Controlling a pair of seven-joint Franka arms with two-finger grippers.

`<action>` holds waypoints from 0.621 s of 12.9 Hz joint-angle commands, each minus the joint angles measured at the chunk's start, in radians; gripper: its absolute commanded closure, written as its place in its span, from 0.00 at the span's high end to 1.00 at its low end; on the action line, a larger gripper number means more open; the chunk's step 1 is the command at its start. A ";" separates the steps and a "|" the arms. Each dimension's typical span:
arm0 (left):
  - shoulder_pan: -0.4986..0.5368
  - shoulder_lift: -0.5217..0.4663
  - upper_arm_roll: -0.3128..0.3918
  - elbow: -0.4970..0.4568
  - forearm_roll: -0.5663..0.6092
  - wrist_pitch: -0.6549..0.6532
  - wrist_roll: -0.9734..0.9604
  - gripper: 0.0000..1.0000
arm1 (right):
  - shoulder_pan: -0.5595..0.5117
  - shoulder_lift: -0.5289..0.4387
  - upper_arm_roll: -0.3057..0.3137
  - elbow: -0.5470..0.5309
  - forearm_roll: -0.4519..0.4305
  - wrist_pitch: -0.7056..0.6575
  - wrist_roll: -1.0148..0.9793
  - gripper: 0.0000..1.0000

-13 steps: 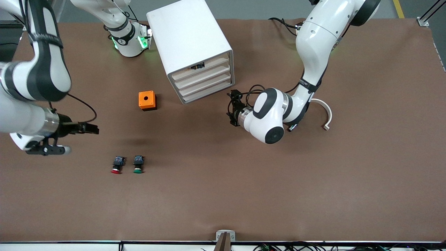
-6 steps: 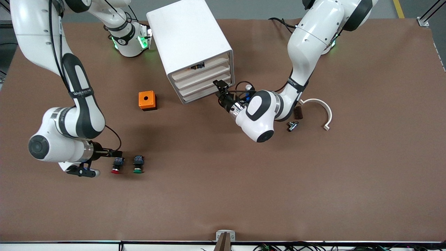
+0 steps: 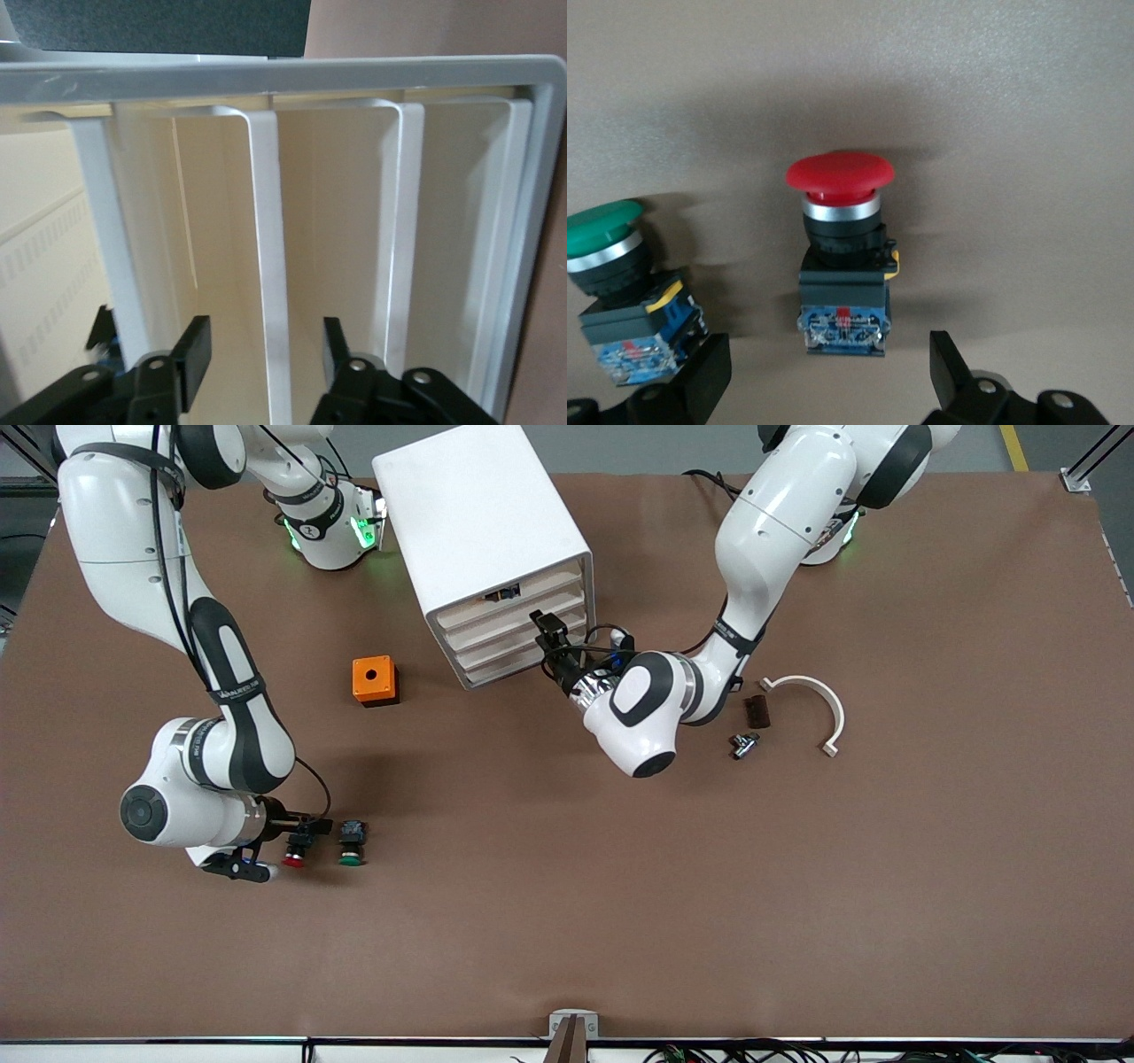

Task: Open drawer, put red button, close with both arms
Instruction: 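Pull the drawer open with the left gripper while the right gripper grasps the red button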

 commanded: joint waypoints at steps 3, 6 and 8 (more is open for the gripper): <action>-0.036 0.026 0.006 0.021 -0.025 -0.015 -0.017 0.24 | -0.011 0.022 0.001 0.025 0.021 0.000 0.006 0.53; -0.028 0.026 0.006 0.019 -0.045 -0.015 -0.023 0.01 | -0.033 0.026 0.001 0.037 0.022 -0.003 0.003 0.16; -0.008 0.026 0.015 0.022 -0.040 -0.015 -0.020 0.01 | -0.031 0.023 0.001 0.060 0.021 -0.010 0.001 0.06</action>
